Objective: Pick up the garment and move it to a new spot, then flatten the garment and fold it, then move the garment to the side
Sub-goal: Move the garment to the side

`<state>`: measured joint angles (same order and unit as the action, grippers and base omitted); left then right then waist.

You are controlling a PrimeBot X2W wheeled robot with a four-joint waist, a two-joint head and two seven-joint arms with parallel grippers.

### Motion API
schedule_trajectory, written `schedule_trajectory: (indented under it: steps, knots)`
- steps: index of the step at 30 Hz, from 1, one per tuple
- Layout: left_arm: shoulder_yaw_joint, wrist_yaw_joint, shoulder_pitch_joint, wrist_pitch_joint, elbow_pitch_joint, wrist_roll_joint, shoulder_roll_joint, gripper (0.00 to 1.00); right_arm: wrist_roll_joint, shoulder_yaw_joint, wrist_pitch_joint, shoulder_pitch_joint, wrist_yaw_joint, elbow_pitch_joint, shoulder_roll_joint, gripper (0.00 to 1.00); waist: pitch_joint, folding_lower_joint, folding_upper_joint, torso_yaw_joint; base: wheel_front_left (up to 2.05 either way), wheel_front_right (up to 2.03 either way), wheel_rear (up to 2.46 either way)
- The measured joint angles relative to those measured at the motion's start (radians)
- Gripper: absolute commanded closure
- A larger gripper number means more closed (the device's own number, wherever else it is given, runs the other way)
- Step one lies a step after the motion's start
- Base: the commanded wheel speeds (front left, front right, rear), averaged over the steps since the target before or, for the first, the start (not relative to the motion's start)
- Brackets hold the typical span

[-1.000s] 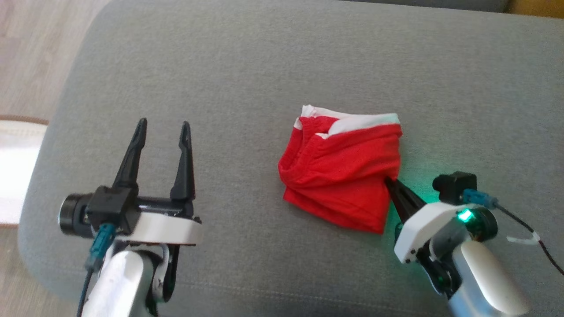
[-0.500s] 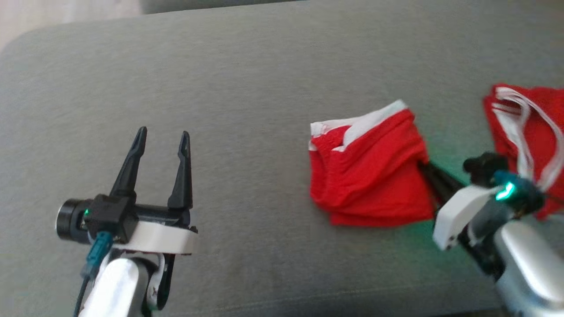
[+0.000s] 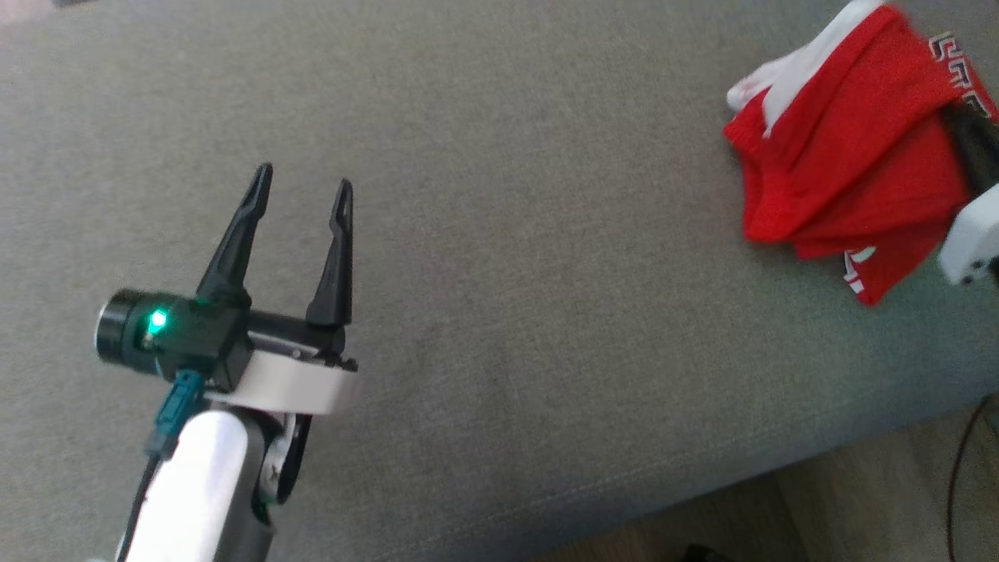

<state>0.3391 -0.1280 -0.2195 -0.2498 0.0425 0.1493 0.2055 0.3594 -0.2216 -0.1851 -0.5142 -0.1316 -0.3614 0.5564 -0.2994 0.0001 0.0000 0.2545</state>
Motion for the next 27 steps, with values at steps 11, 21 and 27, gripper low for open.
schedule_trajectory:
  steps: [11,21,27]
  knots:
    - [0.013,0.015,-0.095,0.000,0.012,-0.021,0.009,0.00,-0.010,0.144,-0.017,-0.053,0.000,-0.085,0.016,1.00,-0.108,0.0000,0.0000,0.025,0.00,0.00,0.00]
    - [0.036,0.036,-0.177,0.000,0.013,-0.033,0.012,0.00,-0.122,0.323,0.021,-0.091,0.000,-0.198,-0.057,1.00,-0.216,0.0001,0.0000,0.016,0.00,0.00,0.00]
    - [0.036,0.046,-0.196,0.000,-0.018,-0.030,0.011,0.00,-0.218,0.424,0.109,-0.092,0.000,-0.244,-0.136,0.00,-0.228,0.0002,0.0000,-0.001,0.00,0.00,0.00]
